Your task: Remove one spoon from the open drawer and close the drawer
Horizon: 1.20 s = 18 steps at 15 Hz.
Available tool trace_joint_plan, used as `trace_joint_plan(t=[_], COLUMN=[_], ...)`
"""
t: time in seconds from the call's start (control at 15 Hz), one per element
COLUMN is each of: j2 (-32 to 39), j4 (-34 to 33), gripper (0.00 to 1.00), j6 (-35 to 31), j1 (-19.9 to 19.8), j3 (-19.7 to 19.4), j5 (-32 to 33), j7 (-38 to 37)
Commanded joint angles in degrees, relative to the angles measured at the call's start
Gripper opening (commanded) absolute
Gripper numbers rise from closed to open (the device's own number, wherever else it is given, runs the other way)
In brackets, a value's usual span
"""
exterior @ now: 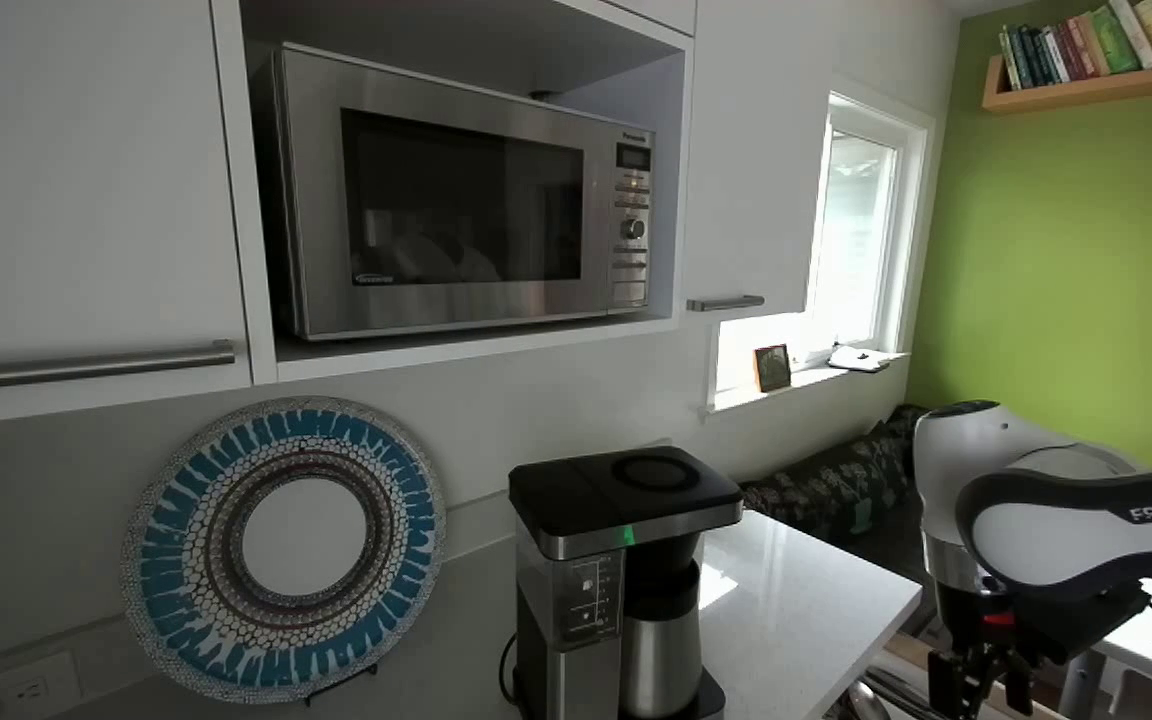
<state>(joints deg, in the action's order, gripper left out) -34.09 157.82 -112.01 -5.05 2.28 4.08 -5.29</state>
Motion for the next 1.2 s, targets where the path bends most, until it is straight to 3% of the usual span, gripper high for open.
trace_joint_plan(t=[0.0,0.27,0.33,0.4,1.0,1.13], j2=[7.04,14.16,15.93,12.18,13.06,15.27], j4=[-0.05,0.02,0.04,0.01,-0.59,-0.56], gripper=[1.0,1.0,1.0,1.0,1.0,1.0], j6=[-7.17,-19.25,-16.85,-16.13,-16.23,-22.16], j1=[-1.2,-0.55,1.02,-0.67,-0.52,0.24], j3=[-3.34,-7.9,-10.33,-7.15,-7.43,-8.93], j5=[4.38,2.26,-2.4,1.6,1.17,0.38], j7=[4.48,11.75,16.63,10.8,11.73,16.56])
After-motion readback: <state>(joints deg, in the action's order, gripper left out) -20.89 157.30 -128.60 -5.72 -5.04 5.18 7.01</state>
